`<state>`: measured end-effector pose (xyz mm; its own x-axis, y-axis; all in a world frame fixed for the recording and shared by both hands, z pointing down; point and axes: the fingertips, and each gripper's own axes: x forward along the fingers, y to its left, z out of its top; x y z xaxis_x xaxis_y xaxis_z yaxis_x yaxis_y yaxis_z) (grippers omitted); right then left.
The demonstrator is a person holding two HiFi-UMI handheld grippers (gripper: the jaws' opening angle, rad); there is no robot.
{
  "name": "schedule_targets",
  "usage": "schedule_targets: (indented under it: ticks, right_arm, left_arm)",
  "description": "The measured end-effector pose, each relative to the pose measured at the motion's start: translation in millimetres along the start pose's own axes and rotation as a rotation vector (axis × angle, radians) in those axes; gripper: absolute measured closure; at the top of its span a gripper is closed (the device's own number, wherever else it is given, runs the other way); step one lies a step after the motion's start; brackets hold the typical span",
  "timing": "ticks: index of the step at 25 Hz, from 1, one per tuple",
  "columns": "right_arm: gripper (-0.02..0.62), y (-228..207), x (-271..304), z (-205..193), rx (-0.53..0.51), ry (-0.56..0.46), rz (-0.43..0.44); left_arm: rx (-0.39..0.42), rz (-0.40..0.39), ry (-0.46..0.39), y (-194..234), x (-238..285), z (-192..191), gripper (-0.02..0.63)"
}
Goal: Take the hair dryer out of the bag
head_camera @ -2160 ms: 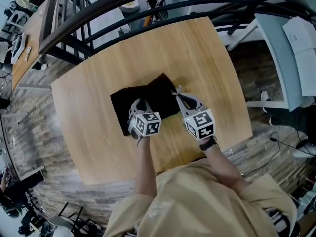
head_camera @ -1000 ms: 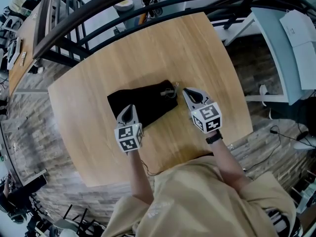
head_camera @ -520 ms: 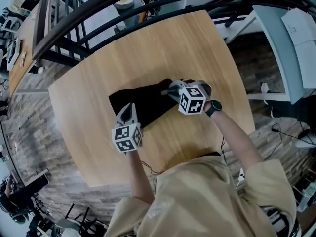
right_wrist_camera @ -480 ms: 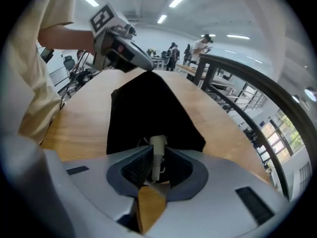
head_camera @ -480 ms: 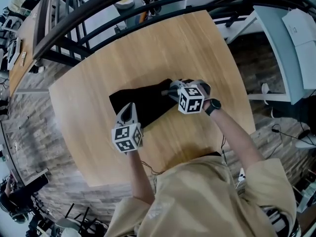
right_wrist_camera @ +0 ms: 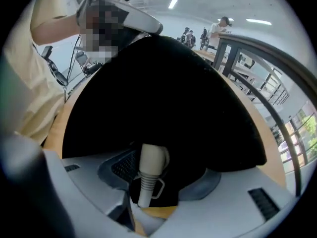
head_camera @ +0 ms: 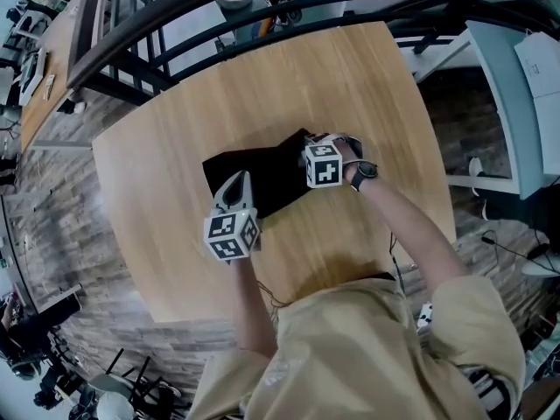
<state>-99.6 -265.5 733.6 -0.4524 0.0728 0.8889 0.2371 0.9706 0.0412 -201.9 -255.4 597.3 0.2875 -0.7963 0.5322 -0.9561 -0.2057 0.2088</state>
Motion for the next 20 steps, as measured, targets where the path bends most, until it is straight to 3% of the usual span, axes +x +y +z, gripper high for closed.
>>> schedule_targets:
  ticks: [5,9,15,20]
  right_arm:
    - [0.417,0,3,4,0.063,-0.026,0.078]
    - [0.426,7,-7,0,0.056,-0.017,0.054]
    - [0.426,16,-35,-3,-0.07,0.028,-0.004]
    - [0.426,17,-63,-22,-0.082,0.061,-0.03]
  left_arm:
    - [-0.02,0.003,0.011,3,5,-4,0.597]
    - [-0.049,0.008,0.015,1,8,-7,0.597]
    - [-0.073,-0.008,0.036,3,13,-15,0.597]
    - [-0.084,-0.026,0.042,-7,17,-19,0.597]
